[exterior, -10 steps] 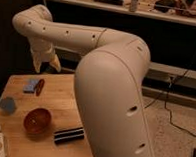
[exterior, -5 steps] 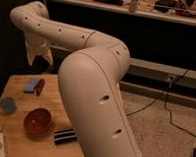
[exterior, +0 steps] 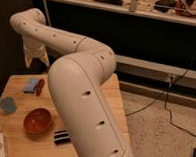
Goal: Place the pepper on the white sponge
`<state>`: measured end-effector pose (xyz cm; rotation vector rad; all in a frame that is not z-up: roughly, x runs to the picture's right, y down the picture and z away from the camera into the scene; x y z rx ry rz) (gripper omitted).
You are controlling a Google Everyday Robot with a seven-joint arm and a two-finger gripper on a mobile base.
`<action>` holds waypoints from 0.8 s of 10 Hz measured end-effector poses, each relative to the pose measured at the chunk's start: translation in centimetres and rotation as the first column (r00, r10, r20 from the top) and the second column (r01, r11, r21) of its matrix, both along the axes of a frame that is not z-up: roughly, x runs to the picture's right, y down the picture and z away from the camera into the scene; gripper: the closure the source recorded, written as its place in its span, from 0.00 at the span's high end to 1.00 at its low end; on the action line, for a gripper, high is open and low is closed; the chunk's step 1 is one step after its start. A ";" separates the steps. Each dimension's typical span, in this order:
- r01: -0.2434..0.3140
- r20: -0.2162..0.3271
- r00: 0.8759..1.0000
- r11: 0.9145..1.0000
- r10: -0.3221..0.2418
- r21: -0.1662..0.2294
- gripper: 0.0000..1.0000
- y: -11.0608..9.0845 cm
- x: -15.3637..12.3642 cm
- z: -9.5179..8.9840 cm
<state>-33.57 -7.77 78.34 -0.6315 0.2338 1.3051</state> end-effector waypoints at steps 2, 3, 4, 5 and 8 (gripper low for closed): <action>0.029 -0.006 1.000 0.999 -0.029 -0.018 0.65 0.9 -1.6 1.4; 0.042 -0.014 0.999 0.999 -0.042 -0.030 0.65 1.4 -2.4 2.3; 0.048 -0.022 0.999 0.998 -0.049 -0.045 0.65 1.9 -3.0 3.1; 0.049 -0.029 0.998 0.997 -0.051 -0.059 0.65 2.3 -3.5 3.9; 0.031 -0.058 0.998 0.994 -0.037 -0.103 0.65 3.6 -4.7 6.3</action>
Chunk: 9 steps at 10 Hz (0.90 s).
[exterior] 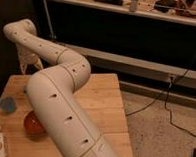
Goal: Place the pepper on the white sponge
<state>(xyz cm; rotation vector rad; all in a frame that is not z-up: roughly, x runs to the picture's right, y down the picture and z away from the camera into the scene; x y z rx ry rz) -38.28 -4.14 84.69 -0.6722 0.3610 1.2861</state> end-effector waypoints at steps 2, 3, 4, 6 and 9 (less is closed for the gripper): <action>-0.008 -0.019 1.000 1.000 0.007 -0.025 0.65 1.1 -0.9 1.5; -0.010 -0.026 1.000 0.999 0.009 -0.034 0.65 1.6 -1.2 2.0; -0.011 -0.033 0.999 0.999 0.009 -0.043 0.65 2.2 -1.7 2.6; -0.009 -0.044 0.999 0.998 0.007 -0.060 0.65 3.5 -2.5 3.6; -0.008 -0.048 0.999 0.998 0.005 -0.066 0.65 4.1 -2.8 4.0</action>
